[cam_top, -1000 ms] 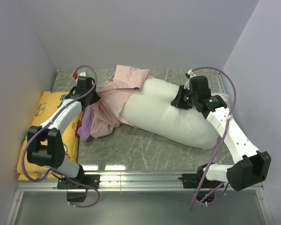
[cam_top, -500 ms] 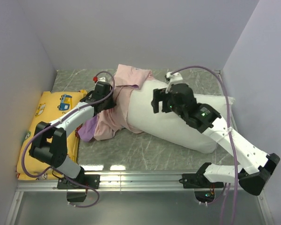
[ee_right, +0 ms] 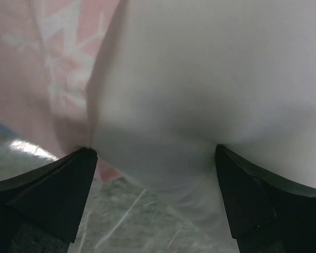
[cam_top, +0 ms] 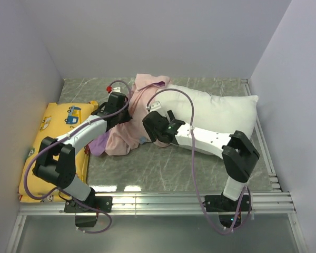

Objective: Remove the pillowcase from the pillow

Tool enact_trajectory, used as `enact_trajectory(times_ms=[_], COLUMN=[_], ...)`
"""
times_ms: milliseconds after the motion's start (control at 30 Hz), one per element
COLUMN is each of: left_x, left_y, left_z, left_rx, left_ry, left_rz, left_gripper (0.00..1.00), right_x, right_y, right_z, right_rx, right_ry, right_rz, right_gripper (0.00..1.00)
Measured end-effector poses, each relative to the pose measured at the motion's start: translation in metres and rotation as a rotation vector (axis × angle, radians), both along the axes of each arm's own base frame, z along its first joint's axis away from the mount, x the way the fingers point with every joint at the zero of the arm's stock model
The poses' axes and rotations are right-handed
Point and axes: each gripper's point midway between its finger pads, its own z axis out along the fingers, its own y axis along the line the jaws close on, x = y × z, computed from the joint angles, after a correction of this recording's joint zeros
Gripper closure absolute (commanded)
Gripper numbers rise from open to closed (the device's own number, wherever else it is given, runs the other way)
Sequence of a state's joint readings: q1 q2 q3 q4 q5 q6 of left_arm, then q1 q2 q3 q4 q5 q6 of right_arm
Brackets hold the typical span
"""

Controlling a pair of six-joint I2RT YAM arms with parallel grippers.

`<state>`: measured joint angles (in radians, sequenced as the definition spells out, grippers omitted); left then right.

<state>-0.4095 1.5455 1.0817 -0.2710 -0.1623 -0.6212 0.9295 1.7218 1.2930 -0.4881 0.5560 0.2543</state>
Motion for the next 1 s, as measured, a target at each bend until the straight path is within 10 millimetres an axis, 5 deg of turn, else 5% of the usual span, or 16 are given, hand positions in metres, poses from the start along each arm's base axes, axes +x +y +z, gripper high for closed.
enact_trajectory(times_ms=[100,167,200,233,300,567,667,767,867,900,933,1000], left_x=[0.000,-0.001,-0.003,-0.004,-0.009,-0.060,-0.067,-0.062,-0.056,-0.056,-0.055,-0.054], left_y=[0.000,-0.002,-0.004,-0.006,-0.015,-0.087,-0.098,-0.098,-0.088,-0.085,-0.081,-0.075], left_z=[0.000,0.002,0.005,0.008,0.018,0.070,0.072,0.051,0.020,0.013,0.010,0.009], left_rx=[0.003,0.002,-0.002,-0.005,-0.023,-0.090,-0.092,-0.049,0.020,0.037,0.048,0.068], left_ry=[0.000,-0.005,-0.010,-0.017,-0.037,-0.161,-0.176,-0.145,-0.095,-0.081,-0.079,-0.083], left_rz=[-0.005,-0.019,-0.027,-0.039,-0.057,-0.226,-0.233,-0.188,-0.117,-0.101,-0.080,-0.050], left_gripper=[0.87,0.71,0.49,0.40,0.26,0.13,0.15,0.23,0.50,0.74,0.85,0.99], right_x=[0.009,0.013,0.016,0.019,0.026,0.024,0.020,0.019,0.015,0.014,0.012,0.009], right_y=[-0.006,-0.006,-0.007,-0.008,-0.009,-0.005,-0.005,-0.009,-0.015,-0.018,-0.021,-0.029], right_z=[-0.008,0.000,0.004,0.008,0.012,0.018,0.026,0.037,0.050,0.054,0.057,0.060], right_rx=[0.021,0.080,0.105,0.128,0.161,0.291,0.343,0.390,0.416,0.425,0.435,0.452], right_ry=[0.001,-0.006,-0.012,-0.016,-0.023,0.012,0.028,0.032,0.029,0.031,0.034,0.045], right_rz=[-0.032,-0.034,-0.039,-0.045,-0.057,-0.037,-0.026,-0.028,-0.035,-0.037,-0.040,-0.048], right_gripper=[0.09,0.28,0.39,0.73,1.00,1.00,1.00,1.00,1.00,1.00,1.00,1.00])
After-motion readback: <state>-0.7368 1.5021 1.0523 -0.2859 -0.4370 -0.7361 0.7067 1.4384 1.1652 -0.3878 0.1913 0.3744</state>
